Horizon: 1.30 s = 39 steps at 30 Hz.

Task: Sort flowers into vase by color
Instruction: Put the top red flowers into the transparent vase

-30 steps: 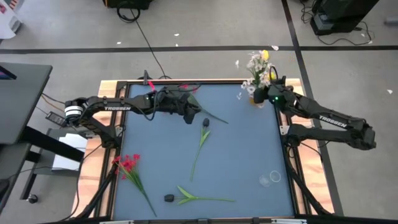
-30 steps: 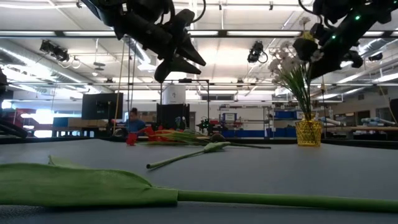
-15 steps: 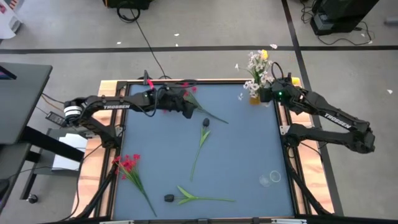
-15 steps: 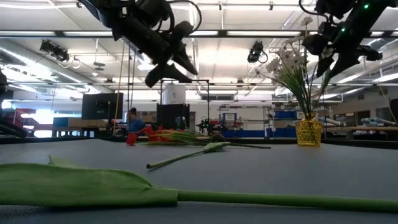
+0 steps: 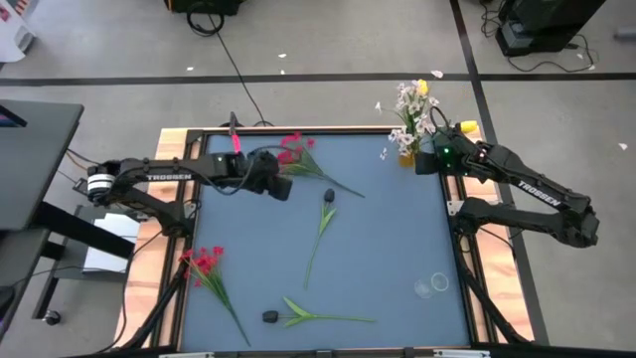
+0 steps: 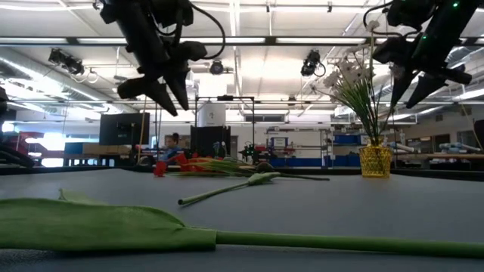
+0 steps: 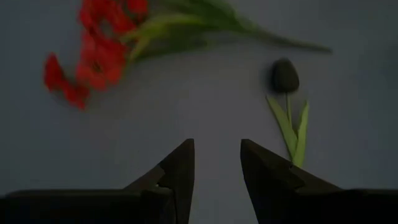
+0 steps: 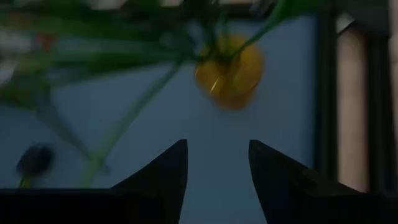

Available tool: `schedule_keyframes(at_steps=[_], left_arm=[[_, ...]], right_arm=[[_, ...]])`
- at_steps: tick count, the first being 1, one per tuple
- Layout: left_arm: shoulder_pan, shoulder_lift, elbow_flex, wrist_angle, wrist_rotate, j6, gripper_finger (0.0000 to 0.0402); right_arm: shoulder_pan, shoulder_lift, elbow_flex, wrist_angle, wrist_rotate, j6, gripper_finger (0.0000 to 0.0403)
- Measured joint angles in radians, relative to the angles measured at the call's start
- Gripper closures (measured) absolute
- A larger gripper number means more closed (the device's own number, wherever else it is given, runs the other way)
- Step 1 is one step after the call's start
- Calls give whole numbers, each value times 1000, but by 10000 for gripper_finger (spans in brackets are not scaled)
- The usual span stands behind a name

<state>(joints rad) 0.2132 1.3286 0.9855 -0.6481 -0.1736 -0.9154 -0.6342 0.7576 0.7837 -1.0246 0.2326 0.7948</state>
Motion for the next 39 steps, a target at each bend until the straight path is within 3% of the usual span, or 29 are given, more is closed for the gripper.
schedule_keyframes(at_steps=[11, 16, 22, 29, 35, 39], left_arm=[[-179, 8, 0, -9, -121, -157, 264], [-217, 8, 0, -11, -121, -170, 264], [-224, 5, 0, -13, -117, -104, 264], [-224, -20, 0, -20, -39, 50, 264], [-263, -74, 2, -42, 11, 173, 264], [-284, -117, 2, -44, 12, 259, 264]], right_arm=[[138, -60, 0, -57, -171, 106, 224], [294, -66, 0, -56, -169, 221, 225], [540, -24, 0, -9, -81, 418, 225], [761, 170, 0, 304, 23, 496, 225], [824, 405, 0, 619, 44, 486, 225], [842, 546, 48, 706, 51, 486, 225]])
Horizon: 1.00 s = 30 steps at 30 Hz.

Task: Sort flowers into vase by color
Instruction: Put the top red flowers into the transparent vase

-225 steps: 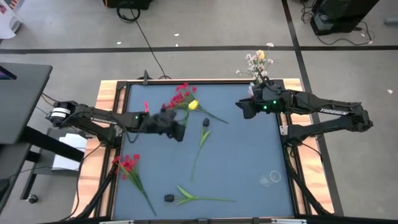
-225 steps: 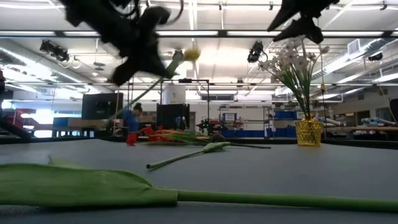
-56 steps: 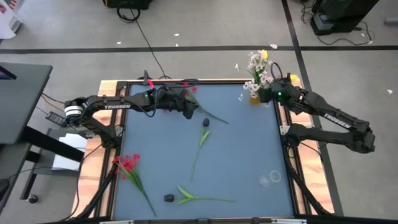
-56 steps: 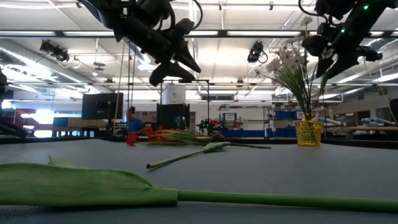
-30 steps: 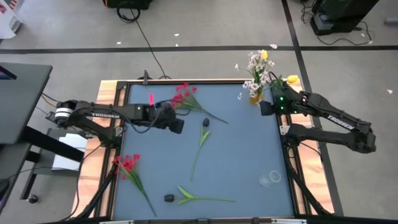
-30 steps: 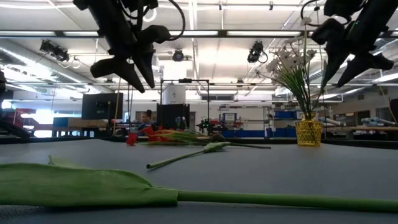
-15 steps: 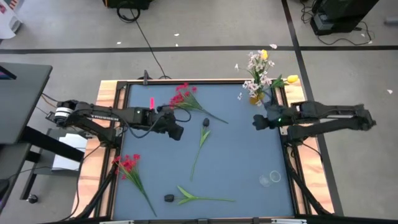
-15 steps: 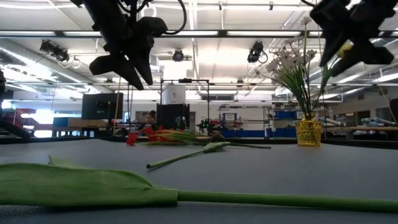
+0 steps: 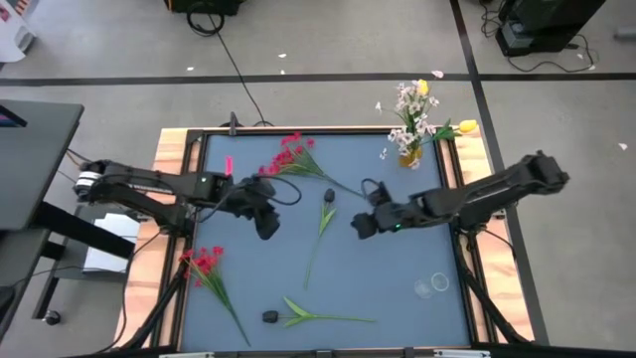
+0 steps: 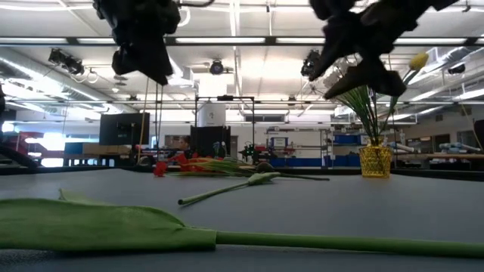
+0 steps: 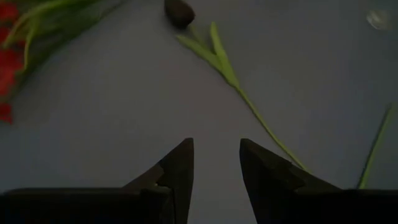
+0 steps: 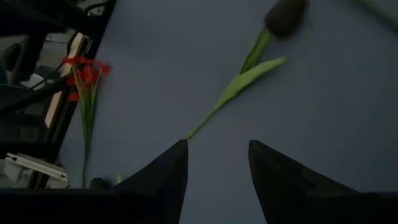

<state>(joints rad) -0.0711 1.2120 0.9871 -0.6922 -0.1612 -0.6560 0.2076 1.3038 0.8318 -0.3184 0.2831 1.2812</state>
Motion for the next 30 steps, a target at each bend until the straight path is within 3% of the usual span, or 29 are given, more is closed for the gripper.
schedule_keyframes(at_steps=[8, 19, 26, 30], left_arm=[[2, -27, -1, 9, 2, 182, 264], [1, -28, -1, 10, 67, 286, 264], [1, -28, -1, -13, 77, 313, 264], [1, -28, -1, -27, 77, 327, 264]], right_arm=[[7, 231, 234, -56, 31, -104, 225], [-12, 472, 551, -318, 58, -292, 225], [-77, 566, 686, -385, 90, -479, 224], [-131, 579, 704, -381, 90, -493, 224]])
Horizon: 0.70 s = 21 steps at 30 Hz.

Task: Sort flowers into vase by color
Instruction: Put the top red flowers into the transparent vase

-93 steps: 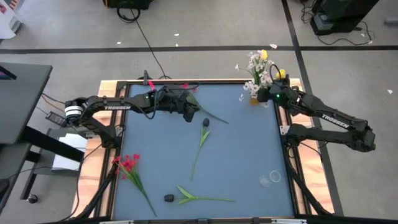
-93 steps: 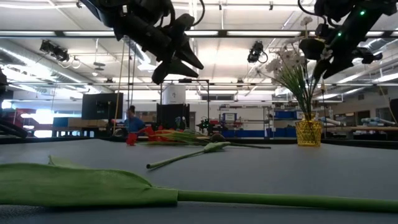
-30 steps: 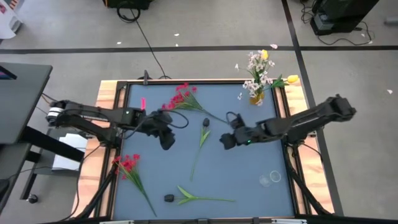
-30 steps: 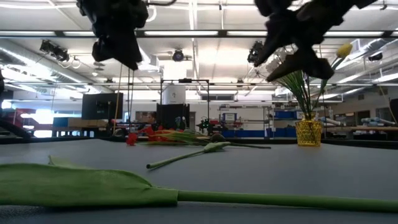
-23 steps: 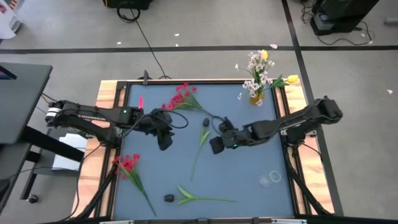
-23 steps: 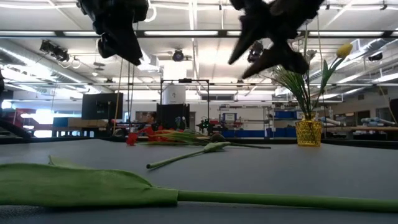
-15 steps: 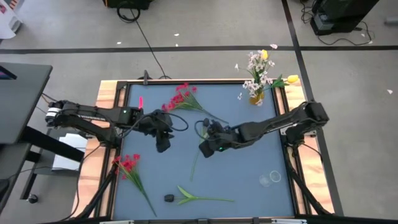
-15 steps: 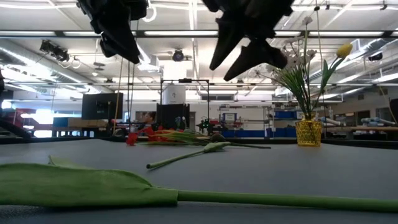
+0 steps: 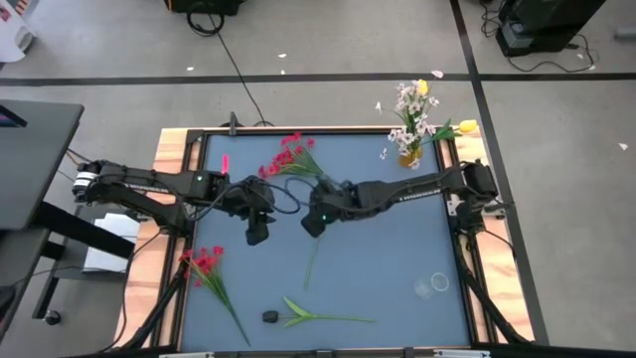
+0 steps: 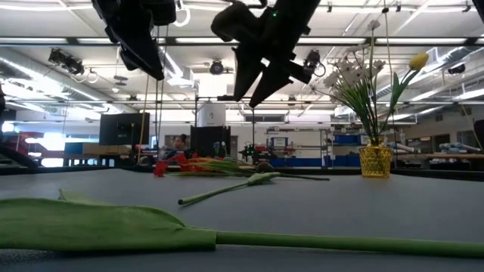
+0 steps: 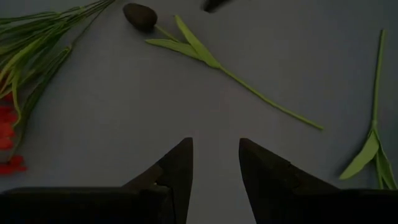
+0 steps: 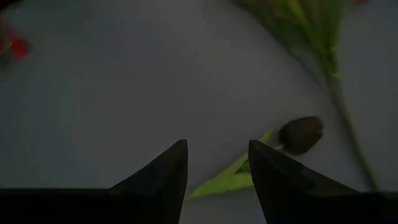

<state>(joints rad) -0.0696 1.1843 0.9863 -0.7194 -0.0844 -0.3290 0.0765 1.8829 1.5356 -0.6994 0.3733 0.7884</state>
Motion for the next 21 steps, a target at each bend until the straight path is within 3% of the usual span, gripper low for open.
schedule_keyframes(at_steps=[3, 11, 21], left_arm=[[1, 0, 0, 4, 0, 5, 264], [11, 0, 0, 52, 0, 21, 264], [100, 0, 0, 85, 27, 35, 264]], right_arm=[[-43, -14, 1, -15, -10, 10, 224], [-169, -17, 2, -18, -133, -163, 224], [-256, 23, 2, 18, -65, -410, 224]])
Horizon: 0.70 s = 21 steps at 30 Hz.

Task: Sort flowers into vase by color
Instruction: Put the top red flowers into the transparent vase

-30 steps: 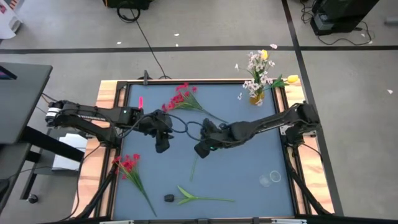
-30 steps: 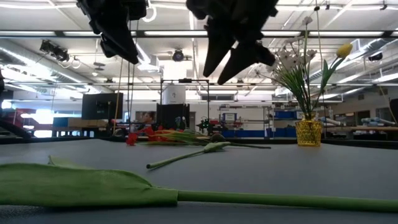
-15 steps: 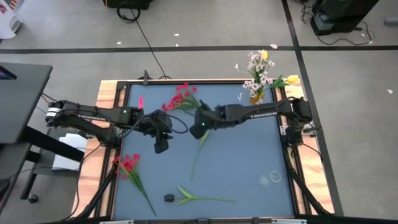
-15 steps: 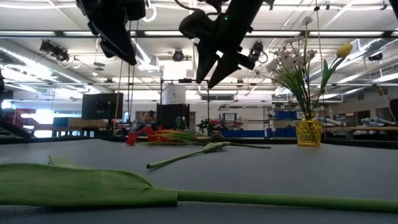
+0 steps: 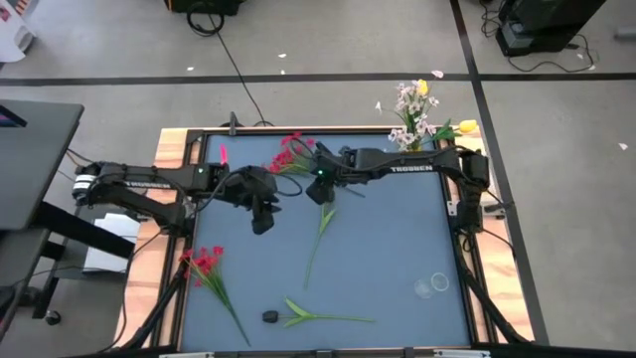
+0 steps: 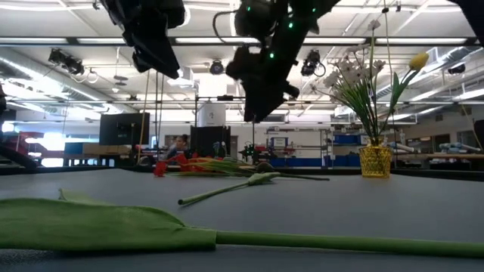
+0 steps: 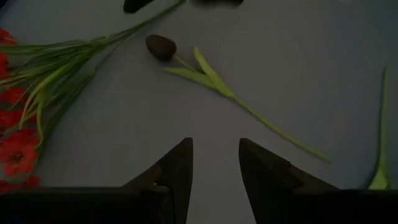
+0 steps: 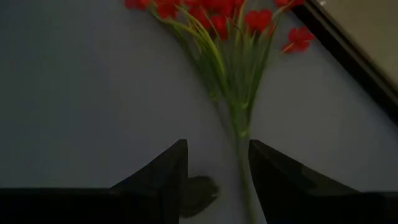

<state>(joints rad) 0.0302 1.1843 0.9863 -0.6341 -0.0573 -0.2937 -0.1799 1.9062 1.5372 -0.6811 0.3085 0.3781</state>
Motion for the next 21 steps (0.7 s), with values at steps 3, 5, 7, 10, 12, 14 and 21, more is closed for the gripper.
schedule_keyframes(at_steps=[3, 5, 7, 10, 12, 14, 21], left_arm=[[17, 0, 0, 28, 24, -2, 264], [20, 0, 0, 44, 27, -8, 264], [20, 0, 0, 47, 27, -17, 264], [19, 0, 0, 47, 27, -33, 264], [20, 0, 0, 48, 27, -33, 264], [19, 0, 0, 49, 27, -33, 264], [19, 0, 0, 68, 27, -33, 264]], right_arm=[[-17, 26, 0, 21, 5, -40, 224], [-28, 38, 0, 23, 5, -48, 224], [-39, 41, -2, 17, 5, -66, 224], [-56, 40, -2, 29, 21, -98, 221], [-70, 40, -2, 28, 22, -119, 214], [-86, 40, -2, 27, 5, -123, 204], [-131, 40, -2, 25, -56, -110, 162]])
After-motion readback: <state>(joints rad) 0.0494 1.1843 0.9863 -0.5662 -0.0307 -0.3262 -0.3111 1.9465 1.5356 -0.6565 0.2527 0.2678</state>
